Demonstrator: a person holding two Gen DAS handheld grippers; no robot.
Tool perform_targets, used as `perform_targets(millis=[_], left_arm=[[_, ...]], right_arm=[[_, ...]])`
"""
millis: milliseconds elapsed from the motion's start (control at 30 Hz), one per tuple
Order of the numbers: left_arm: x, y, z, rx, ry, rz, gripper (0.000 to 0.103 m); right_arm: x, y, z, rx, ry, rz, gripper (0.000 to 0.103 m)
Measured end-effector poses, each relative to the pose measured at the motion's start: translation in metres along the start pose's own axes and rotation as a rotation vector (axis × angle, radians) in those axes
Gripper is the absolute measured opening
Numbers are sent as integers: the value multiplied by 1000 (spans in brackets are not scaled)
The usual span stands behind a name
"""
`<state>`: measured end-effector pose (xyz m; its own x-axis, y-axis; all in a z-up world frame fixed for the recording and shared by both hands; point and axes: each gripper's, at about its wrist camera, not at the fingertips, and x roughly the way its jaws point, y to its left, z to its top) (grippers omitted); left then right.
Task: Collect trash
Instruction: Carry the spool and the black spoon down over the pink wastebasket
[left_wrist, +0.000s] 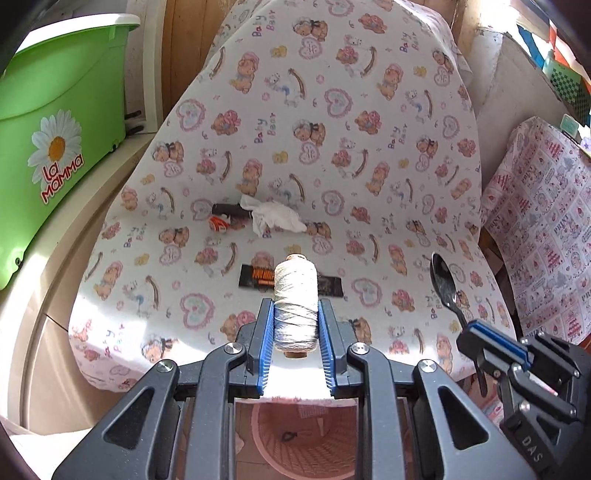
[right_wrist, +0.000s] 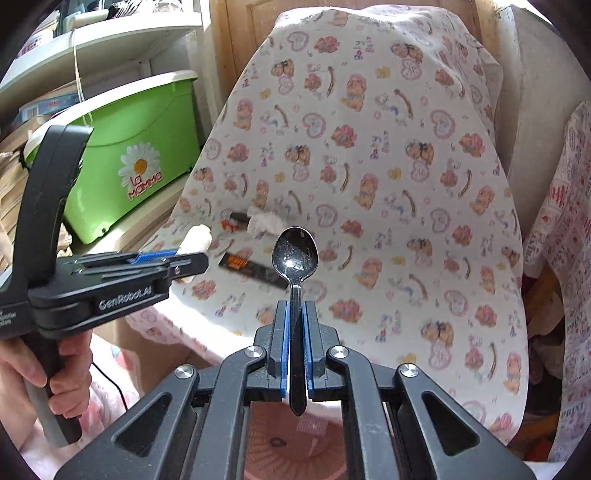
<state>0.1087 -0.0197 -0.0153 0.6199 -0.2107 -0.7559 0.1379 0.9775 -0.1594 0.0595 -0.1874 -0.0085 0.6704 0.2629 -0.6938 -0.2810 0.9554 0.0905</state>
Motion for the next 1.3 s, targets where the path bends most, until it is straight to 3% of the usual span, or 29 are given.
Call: perform_targets(millis=[100, 467, 567, 800, 933, 1100, 1300], left_arm=[[9, -6, -13, 21, 37, -17, 22], [-2, 4, -54, 1, 28, -26, 22], [1, 0, -66, 74, 32, -4, 22], [14, -3, -69, 58, 90, -5, 22], [38, 3, -77, 24, 181, 4, 22], [45, 7, -87, -15, 267, -48, 22], [76, 17, -105, -87, 433, -41, 22]], right_arm=[[-6, 4, -13, 1, 13, 3, 7], [-21, -5, -39, 62, 54, -31, 7], [-21, -7, -41, 57, 53, -33, 7], [-7, -7, -45, 61, 115, 8, 7], [5, -3, -51, 30, 163, 44, 7], [22, 7, -64, 11, 261, 111, 7], [54, 11, -86, 1, 399, 65, 7]])
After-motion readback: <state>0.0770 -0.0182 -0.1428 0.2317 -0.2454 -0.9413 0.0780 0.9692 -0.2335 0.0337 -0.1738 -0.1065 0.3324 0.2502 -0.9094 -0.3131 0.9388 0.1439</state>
